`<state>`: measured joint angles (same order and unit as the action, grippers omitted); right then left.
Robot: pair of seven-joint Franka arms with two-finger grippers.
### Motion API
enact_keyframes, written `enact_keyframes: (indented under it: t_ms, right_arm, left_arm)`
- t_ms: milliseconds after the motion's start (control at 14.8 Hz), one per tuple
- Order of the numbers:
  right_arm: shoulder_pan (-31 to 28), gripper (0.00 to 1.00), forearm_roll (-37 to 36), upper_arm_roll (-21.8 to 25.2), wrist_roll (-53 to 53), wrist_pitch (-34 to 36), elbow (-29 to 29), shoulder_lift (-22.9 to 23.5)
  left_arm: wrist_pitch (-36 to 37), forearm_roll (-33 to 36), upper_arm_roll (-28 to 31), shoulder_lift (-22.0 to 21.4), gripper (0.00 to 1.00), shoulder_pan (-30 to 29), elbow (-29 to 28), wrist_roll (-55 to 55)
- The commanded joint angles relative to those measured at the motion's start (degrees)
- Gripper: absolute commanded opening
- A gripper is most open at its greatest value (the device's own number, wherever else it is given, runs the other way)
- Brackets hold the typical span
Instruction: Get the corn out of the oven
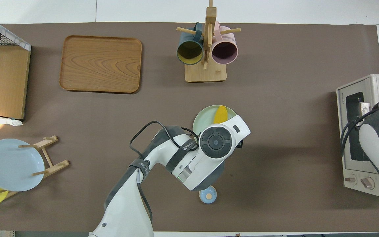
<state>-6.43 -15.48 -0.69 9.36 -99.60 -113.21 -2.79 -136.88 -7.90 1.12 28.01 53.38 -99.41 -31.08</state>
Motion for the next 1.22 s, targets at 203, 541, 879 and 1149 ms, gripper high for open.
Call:
enact_keyframes:
  t_ms: [203,541,879,1149]
  right_arm:
    - [-0.3,0.23,11.3,-0.5,2.1,6.7,6.4,-2.2]
    - [3.9,1.00,14.7,-0.8,1.5,7.9,8.1,-1.6]
    - [4.9,1.00,14.9,-1.9,-1.1,10.7,15.3,1.9]
    - [6.3,1.00,14.8,-2.0,-3.2,12.1,18.0,3.1]
  left_arm:
    - [-0.5,4.3,3.4,0.2,0.71,2.5,-1.2,-4.1]
    - [-0.1,4.4,3.4,0.0,0.00,1.5,-0.5,-5.0]
    - [6.2,4.1,3.4,-5.6,0.00,-3.2,0.0,-4.3]
    - [18.4,4.2,3.4,-13.1,0.00,-15.6,0.2,5.4]
